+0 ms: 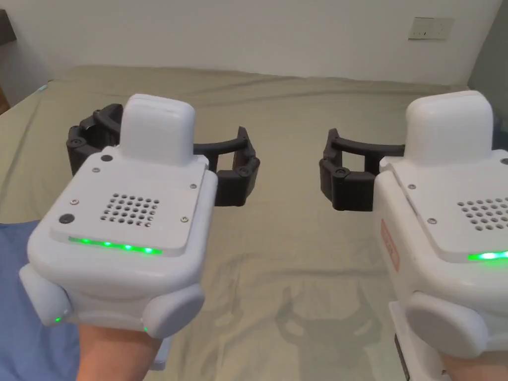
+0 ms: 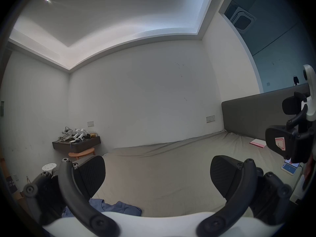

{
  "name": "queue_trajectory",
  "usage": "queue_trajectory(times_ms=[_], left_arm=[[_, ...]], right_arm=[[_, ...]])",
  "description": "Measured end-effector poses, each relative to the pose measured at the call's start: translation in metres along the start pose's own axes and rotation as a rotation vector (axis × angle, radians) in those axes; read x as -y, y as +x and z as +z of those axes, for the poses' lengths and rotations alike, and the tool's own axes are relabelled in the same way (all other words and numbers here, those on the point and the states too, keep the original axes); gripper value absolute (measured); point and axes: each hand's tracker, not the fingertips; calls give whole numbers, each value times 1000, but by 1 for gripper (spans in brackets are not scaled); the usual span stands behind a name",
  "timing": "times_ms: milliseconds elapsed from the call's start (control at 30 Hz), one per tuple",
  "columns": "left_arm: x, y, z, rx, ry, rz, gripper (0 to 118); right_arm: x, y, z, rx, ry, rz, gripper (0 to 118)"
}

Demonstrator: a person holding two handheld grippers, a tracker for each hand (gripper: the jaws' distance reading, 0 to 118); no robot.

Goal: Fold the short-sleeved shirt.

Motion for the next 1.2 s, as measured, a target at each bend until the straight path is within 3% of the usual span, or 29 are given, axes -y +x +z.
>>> queue_trajectory(times_ms=[667, 767, 867, 900, 967, 1033, 1067, 1100, 1133, 1167, 1200], left_arm=[[-3, 2, 5, -5, 12, 8, 118], [-1, 5, 3, -53, 10, -84, 118], [4, 10, 1, -97, 49, -275, 118], [9, 14, 0, -125, 84, -422, 118], [25, 24, -5, -192, 163, -801, 118], [60, 30, -10, -271, 369, -1340, 118], [75, 28, -12, -287, 475, -1554, 118], [86, 24, -14, -292, 522, -1629, 118], [93, 25, -15, -278, 502, -1591, 118], [86, 28, -13, -244, 419, -1424, 118], [74, 30, -11, -176, 308, -1162, 118]], right_arm=[[2, 0, 0, 2, -13, -12, 118], [2, 0, -1, 9, -1, 33, 118], [6, -9, -8, 56, 26, 303, 118], [11, -15, -10, 81, 61, 464, 118], [29, -29, -11, 157, 143, 836, 118], [58, -35, -12, 252, 326, 1246, 118], [68, -34, -14, 286, 391, 1359, 118], [75, -33, -17, 294, 402, 1372, 118], [71, -33, -18, 264, 360, 1294, 118], [63, -33, -17, 205, 276, 1143, 118], [45, -27, -17, 125, 154, 873, 118]])
